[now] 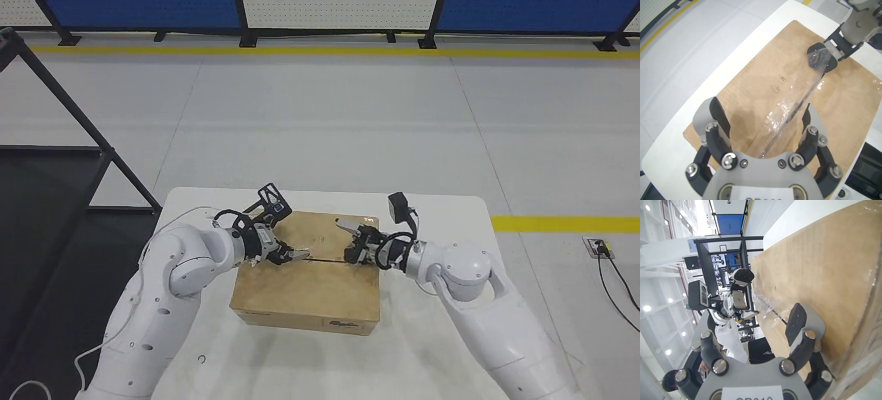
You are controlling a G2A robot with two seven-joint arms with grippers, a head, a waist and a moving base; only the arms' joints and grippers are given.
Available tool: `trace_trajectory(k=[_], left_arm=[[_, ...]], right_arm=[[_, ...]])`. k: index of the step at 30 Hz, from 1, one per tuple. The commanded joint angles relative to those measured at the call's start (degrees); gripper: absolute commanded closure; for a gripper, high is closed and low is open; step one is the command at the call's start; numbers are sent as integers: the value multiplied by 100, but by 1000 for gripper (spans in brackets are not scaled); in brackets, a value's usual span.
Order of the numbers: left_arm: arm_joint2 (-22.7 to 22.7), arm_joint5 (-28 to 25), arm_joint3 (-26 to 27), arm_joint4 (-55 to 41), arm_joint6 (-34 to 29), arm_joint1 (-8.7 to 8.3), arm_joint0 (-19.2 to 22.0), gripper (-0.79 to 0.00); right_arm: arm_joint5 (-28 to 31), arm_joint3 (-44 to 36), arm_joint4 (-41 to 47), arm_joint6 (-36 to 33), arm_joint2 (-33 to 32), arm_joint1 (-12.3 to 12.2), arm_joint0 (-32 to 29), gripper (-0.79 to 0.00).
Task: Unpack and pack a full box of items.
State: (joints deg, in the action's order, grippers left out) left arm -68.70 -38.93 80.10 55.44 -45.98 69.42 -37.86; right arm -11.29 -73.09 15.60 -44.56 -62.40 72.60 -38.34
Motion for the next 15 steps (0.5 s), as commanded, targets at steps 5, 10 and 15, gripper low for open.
trace_trajectory(k=[5, 10, 15], left_arm=[[-74, 35, 112, -105, 85, -49, -68, -785], [-223, 72, 236, -191, 163, -106, -160, -785], [-456, 117, 347, -274, 255, -178, -313, -785]], right_arm=[[-110, 74, 88, 30, 15, 19, 52, -785], [-381, 18, 65, 34, -48, -7, -4, -748], [-637, -188, -140, -101, -144, -75, -133, -653]])
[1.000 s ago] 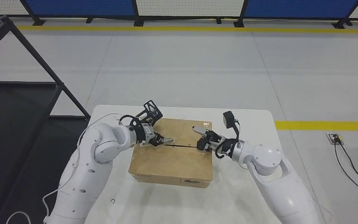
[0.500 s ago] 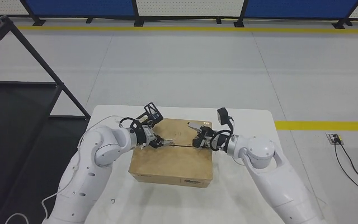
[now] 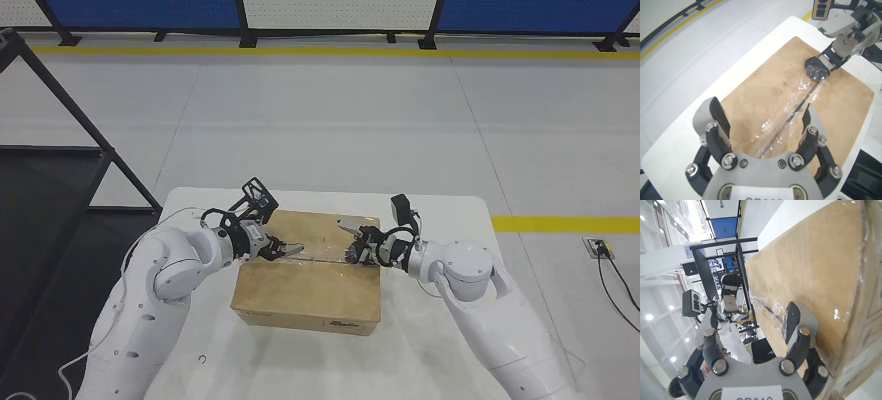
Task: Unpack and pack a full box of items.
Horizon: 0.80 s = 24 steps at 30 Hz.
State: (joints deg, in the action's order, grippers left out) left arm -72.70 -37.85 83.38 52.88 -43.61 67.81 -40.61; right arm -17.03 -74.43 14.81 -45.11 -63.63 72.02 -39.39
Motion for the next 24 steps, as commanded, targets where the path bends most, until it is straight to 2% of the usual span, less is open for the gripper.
trace_trajectory(k=[1, 2, 4, 5, 7, 12, 13, 14, 15, 16, 24], left_arm=[[-98, 19, 36, -35, 30, -31, -71, -785], [-136, 19, 49, -51, 37, -45, -98, -785], [-202, 26, 64, -81, 67, -70, -151, -785], [-229, 33, 66, -97, 76, -81, -175, -785], [-274, 45, 80, -127, 103, -102, -219, -785], [-399, 79, 142, -215, 158, -155, -337, -785], [-424, 86, 153, -221, 168, -167, -363, -785], [-449, 100, 162, -231, 182, -177, -388, -785], [-473, 116, 163, -247, 198, -187, -416, -785], [-489, 118, 172, -257, 202, -197, -438, -785], [-545, 162, 248, -270, 279, -262, -619, -785]], right_arm=[[-109, -104, -102, -82, -43, -33, -50, -662], [-148, -152, -156, -116, -57, -47, -70, -653], [-207, -238, -225, -178, -75, -69, -104, -573], [-232, -274, -259, -195, -75, -77, -120, -474], [-265, -326, -308, -217, -76, -88, -137, -360], [-337, -370, -391, -266, -40, -102, -126, -197], [-343, -380, -405, -272, -34, -105, -125, -139], [-349, -394, -424, -282, -28, -108, -125, -123], [-358, -412, -454, -292, -20, -112, -127, -22], [-371, -428, -474, -301, -18, -117, -132, 0], [-526, -636, -705, -379, -16, -168, -205, 0]])
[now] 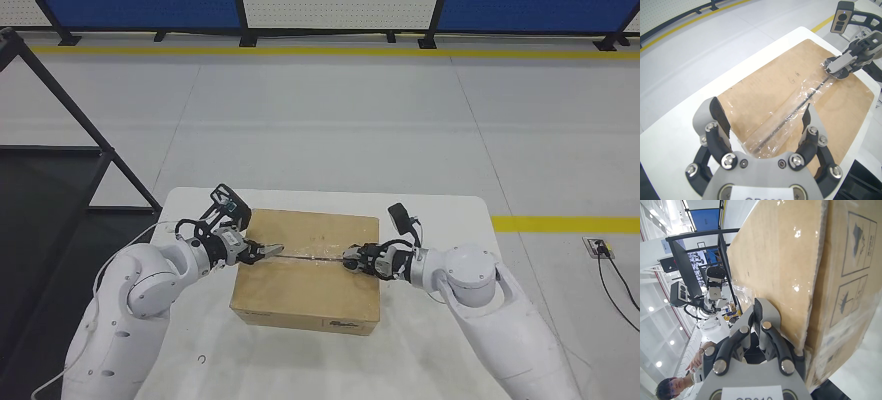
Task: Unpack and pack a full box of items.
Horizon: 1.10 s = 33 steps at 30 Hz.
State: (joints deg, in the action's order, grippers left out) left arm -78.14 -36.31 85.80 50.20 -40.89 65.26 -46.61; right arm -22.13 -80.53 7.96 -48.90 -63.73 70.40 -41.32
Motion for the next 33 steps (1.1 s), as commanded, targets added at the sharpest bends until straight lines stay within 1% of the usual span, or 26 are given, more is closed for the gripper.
trace_trajectory(k=[1, 12, 13, 14, 16, 18, 19, 24, 29, 33], left_arm=[[-1, 22, 6, -6, 14, -14, -34, -785], [61, 218, -92, 81, 123, -68, -125, -785], [61, 247, -98, 123, 128, -74, -137, -785], [68, 279, -100, 168, 141, -80, -153, -785], [82, 282, -104, 194, 194, -88, -191, -785], [87, 285, -108, 203, 219, -99, -214, -785], [92, 284, -112, 205, 222, -103, -223, -785], [116, 289, -137, 197, 237, -125, -234, -785], [147, 305, -163, 180, 249, -143, -225, -785], [172, 306, -176, 144, 252, -157, -218, -785]], right_arm=[[-28, -53, -29, -8, -11, -12, -24, 0], [-93, -198, -260, -1, 55, -48, -58, 0], [-82, -201, -268, -6, 65, -49, -52, -15], [-68, -204, -275, -11, 74, -49, -47, -80], [-47, -211, -293, -11, 89, -51, -36, -268], [-34, -221, -299, -7, 104, -51, -32, -280], [-29, -227, -297, 0, 107, -51, -29, -308], [-33, -248, -311, 16, 118, -55, -11, -314], [-74, -319, -362, 85, 88, -70, -29, -351], [-98, -505, -387, 181, -91, -114, -146, -388]])
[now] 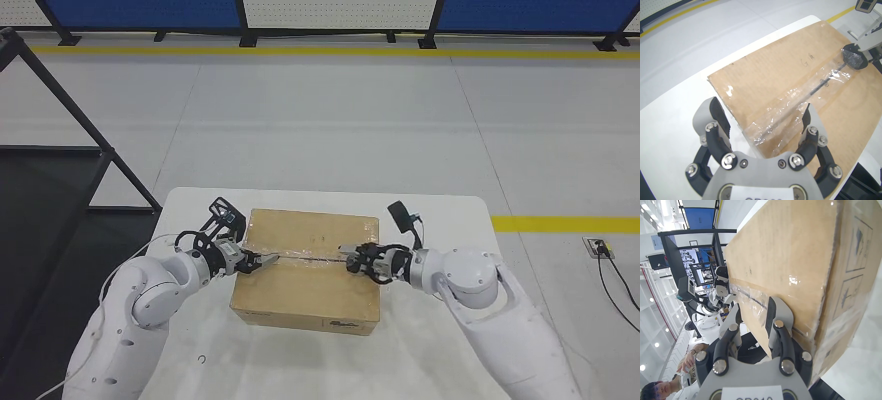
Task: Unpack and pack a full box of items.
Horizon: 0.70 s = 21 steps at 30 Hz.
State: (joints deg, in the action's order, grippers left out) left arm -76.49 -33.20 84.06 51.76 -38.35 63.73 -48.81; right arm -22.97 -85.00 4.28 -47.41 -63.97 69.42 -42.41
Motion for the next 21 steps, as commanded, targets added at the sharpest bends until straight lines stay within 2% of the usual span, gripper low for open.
trace_trajectory(k=[1, 5, 8, 9, 10, 12, 15, 21], left_arm=[[10, -6, -7, -26, 1, -7, 4, -785], [7, -6, -1, -95, 40, -23, -5, -785], [-33, 0, 32, -177, 93, -39, -46, -785], [-51, -4, 47, -200, 112, -46, -61, -785], [-90, 22, 65, -237, 174, -52, -78, -785], [-190, 84, 112, -326, 333, -65, -136, -785], [-428, 158, 198, -527, 522, -99, -282, -785], [-972, 283, 486, -744, 873, -183, -746, -785]], right_arm=[[-35, -118, -34, 46, -122, -31, -80, -437], [-136, -376, -64, 111, -404, -98, -252, -680], [-51, -657, 66, 179, -620, -132, -396, -674], [-21, -741, 95, 180, -637, -136, -428, -610], [5, -822, 102, 163, -594, -133, -434, -434], [-17, -848, 28, 171, -418, -114, -358, -354], [94, -767, 96, 309, -136, -43, -119, 0], [306, -477, 310, 518, 333, 103, 336, 0]])
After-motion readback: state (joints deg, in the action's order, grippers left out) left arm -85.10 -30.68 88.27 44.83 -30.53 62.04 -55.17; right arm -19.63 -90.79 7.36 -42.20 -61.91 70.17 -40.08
